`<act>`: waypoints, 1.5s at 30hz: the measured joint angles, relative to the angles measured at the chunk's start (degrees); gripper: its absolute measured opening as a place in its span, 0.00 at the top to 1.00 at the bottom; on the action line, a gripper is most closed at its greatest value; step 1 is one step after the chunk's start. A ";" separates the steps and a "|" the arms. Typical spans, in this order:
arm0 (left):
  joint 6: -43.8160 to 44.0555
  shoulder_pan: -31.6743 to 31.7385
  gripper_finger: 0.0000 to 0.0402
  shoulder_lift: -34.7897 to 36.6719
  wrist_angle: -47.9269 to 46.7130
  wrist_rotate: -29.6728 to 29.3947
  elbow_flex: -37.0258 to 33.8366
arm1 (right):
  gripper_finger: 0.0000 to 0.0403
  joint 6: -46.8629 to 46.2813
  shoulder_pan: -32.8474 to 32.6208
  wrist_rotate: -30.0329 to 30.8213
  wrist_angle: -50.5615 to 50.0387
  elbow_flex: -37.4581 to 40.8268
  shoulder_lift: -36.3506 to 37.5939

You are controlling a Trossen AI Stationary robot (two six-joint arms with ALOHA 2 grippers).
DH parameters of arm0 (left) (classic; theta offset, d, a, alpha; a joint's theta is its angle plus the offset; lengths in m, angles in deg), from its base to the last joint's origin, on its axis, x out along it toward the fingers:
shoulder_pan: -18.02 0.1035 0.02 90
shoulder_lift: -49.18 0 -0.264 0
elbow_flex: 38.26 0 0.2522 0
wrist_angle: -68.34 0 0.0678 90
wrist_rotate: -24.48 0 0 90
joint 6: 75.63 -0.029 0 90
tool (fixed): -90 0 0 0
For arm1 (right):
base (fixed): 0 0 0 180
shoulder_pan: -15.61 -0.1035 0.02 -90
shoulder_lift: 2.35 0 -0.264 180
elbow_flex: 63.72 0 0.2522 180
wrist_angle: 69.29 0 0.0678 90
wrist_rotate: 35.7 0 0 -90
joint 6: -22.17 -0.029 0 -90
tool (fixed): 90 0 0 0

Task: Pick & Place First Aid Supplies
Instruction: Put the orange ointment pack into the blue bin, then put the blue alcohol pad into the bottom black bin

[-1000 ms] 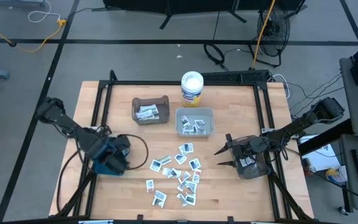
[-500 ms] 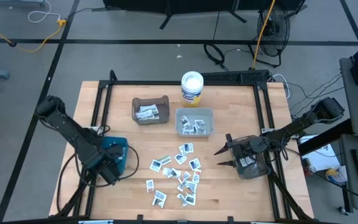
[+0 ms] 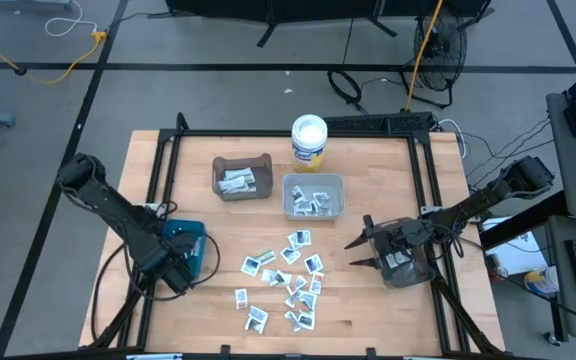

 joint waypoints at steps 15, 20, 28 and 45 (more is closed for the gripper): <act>-0.55 0.97 0.40 0.00 -1.29 -6.75 4.97 | 0.50 0.39 0.00 0.07 0.09 0.00 0.00; -2.82 0.97 0.40 0.00 -0.83 -17.51 8.78 | 0.50 1.30 0.00 0.05 0.40 0.00 0.00; -7.80 1.72 0.40 0.00 3.98 -36.85 10.60 | 0.50 6.89 -0.01 -0.10 7.59 -0.04 -0.67; -59.71 3.17 0.40 -0.22 60.78 -71.65 4.23 | 0.50 9.74 1.50 -1.60 -31.60 -31.13 -13.20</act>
